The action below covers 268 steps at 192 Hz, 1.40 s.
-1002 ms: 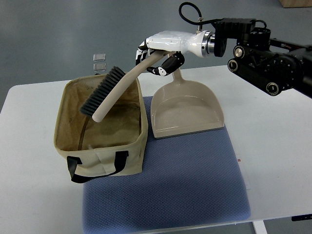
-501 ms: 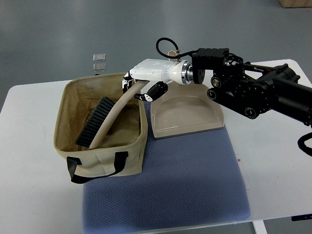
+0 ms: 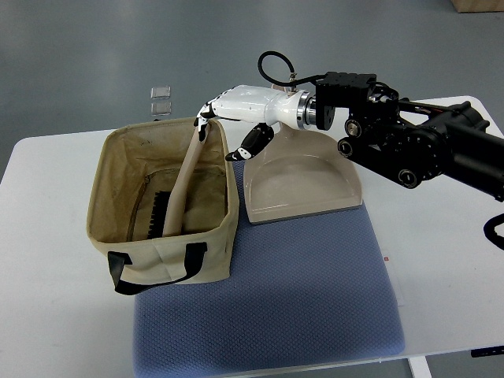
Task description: Put pink broom in yellow bag with right hand
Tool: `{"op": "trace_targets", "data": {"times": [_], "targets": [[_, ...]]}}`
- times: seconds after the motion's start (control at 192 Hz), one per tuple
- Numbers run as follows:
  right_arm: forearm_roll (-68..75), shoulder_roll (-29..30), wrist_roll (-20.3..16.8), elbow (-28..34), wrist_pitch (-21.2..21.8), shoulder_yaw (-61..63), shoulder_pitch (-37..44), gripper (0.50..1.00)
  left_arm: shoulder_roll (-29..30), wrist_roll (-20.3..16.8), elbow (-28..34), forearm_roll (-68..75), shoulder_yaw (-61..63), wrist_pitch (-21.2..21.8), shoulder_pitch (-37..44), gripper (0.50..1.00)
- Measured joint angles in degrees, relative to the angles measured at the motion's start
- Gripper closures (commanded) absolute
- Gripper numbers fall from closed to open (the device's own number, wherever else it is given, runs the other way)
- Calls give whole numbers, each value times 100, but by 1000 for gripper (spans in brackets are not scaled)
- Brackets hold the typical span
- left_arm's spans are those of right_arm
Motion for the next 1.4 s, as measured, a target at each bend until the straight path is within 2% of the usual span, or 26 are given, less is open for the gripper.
{"op": "trace_targets", "data": {"times": [0.146, 0.282, 0.323, 0.339, 0.522, 0.751, 1.101, 1.262, 1.398], "targets": [[250, -116, 7, 0, -118, 257, -55, 640, 0, 0, 0, 0, 0, 0, -1, 500], [723, -411, 13, -40, -130, 790, -418, 638, 0, 0, 0, 0, 0, -2, 0, 500], [916, -475, 21, -65, -134, 998, -546, 615, 0, 0, 0, 0, 0, -2, -1, 500], [1022, -497, 26, -82, -134, 1104, -620, 603, 0, 0, 0, 0, 0, -2, -1, 500], [2216, -567, 58, -428, -145, 2123, -1406, 603, 0, 0, 0, 0, 0, -2, -1, 500], [4142, -563, 66, -840, -186, 3213, -2203, 576, 0, 0, 0, 0, 0, -2, -2, 500], [7043, -450, 57, -985, -14, 3372, -2677, 572, 0, 0, 0, 0, 0, -1, 0, 500], [7928, -288, 60, -987, 157, 3392, -2802, 572, 0, 0, 0, 0, 0, 1, -1, 500], [8141, -205, 78, -1025, 173, 3442, -2903, 570, 0, 0, 0, 0, 0, 1, -1, 500]]}}
